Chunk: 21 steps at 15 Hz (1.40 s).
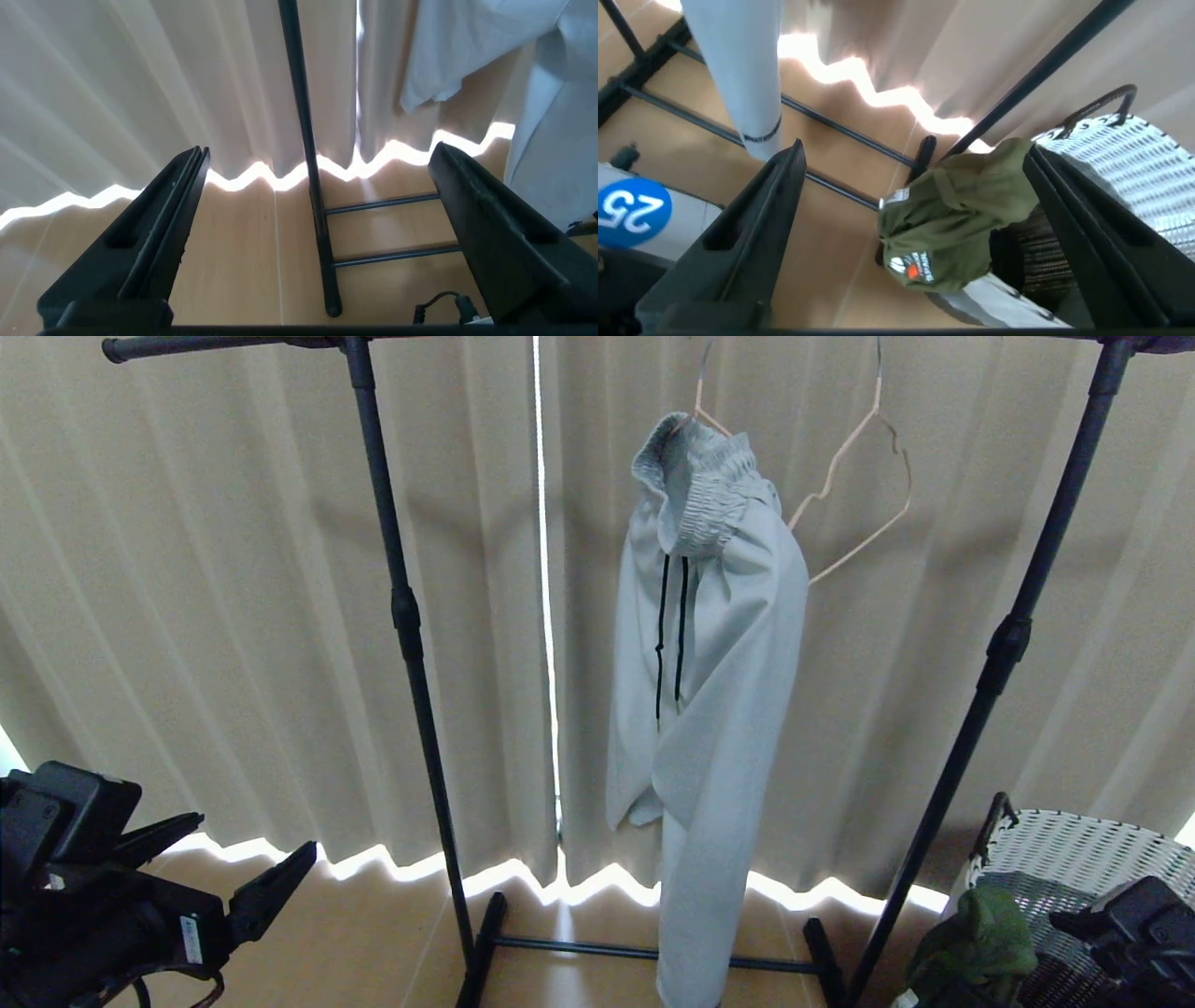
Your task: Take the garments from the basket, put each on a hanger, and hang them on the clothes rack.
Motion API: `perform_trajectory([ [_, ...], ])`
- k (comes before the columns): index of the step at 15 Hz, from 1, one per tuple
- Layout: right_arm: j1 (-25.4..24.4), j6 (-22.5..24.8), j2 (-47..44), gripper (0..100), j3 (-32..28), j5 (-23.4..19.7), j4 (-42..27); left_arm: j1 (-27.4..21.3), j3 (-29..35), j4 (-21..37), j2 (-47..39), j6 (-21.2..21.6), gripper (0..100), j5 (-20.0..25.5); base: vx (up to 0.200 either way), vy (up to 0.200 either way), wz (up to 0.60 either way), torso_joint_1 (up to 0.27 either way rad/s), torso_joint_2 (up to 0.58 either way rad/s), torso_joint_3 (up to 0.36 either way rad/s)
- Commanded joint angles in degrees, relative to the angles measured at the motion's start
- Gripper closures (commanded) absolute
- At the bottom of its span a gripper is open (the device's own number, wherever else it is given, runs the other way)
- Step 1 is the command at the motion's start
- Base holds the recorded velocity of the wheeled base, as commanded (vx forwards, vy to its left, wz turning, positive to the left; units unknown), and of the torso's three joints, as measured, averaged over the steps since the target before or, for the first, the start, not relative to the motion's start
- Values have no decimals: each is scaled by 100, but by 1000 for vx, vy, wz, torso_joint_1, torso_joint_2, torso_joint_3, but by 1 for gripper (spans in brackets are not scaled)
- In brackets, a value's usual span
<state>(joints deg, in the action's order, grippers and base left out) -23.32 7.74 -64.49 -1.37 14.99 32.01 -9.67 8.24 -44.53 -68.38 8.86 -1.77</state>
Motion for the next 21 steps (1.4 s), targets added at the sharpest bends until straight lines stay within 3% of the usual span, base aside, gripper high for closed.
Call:
perform_trajectory([
  [1,-6,184,244,0,137,3,-28,0,-7,-3,0,1,0,1,0,0,-600,-12,2,7],
  [8,12,685,358,0,93,12,-46,0,-51,-3,70,1,0,1,0,0,0,0,0,0],
  [16,21,746,340,0,84,21,-55,0,-51,-3,158,-7,0,1,0,0,0,0,0,0],
  [21,21,746,332,0,93,21,-55,0,-68,6,167,-7,0,1,0,-200,0,3,1,4],
])
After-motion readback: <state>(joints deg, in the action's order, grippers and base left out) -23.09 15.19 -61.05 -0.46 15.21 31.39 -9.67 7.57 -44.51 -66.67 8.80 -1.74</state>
